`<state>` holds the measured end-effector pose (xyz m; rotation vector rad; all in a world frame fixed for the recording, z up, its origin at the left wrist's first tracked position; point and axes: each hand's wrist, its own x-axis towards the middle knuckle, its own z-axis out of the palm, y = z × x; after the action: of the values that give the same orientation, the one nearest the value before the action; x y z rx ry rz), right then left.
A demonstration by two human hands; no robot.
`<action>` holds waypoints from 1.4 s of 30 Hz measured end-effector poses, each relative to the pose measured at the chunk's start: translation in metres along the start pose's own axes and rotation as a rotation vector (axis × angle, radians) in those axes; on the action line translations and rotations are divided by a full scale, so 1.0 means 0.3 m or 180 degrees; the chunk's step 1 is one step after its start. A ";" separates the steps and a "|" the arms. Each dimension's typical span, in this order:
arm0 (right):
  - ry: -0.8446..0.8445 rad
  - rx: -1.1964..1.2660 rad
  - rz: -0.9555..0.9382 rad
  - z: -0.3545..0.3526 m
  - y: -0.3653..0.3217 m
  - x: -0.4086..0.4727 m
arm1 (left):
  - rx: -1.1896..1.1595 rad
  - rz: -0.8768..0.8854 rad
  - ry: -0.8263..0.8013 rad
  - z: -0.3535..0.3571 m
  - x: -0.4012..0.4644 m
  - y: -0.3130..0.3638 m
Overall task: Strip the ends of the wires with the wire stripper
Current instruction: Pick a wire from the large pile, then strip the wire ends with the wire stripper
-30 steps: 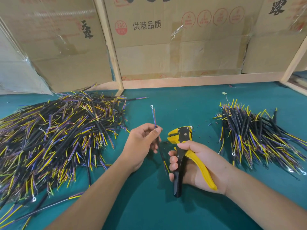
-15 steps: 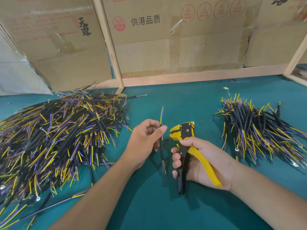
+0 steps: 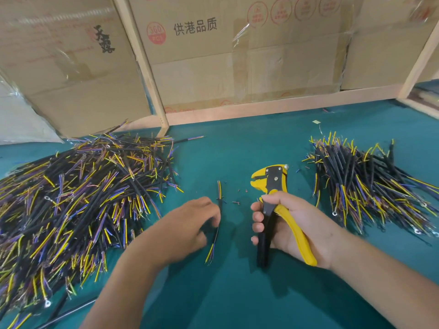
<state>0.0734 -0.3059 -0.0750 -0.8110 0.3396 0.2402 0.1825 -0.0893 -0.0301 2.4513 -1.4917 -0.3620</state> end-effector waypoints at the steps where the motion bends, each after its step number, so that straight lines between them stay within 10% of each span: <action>1: -0.0001 0.0023 0.0006 -0.005 0.005 0.003 | 0.0189 0.0032 -0.0024 0.007 0.007 0.017; 19: 0.0162 0.0420 -0.0212 0.013 -0.080 -0.051 | 0.0852 0.0949 0.0536 0.035 0.079 0.066; 42: 0.0159 0.0593 -0.0171 0.005 -0.086 -0.033 | 0.0179 0.0081 0.0402 -0.001 0.040 0.051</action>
<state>0.0734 -0.3228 -0.0531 -0.6421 0.3808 0.1358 0.1752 -0.1068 -0.0257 2.4454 -1.4981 -0.1592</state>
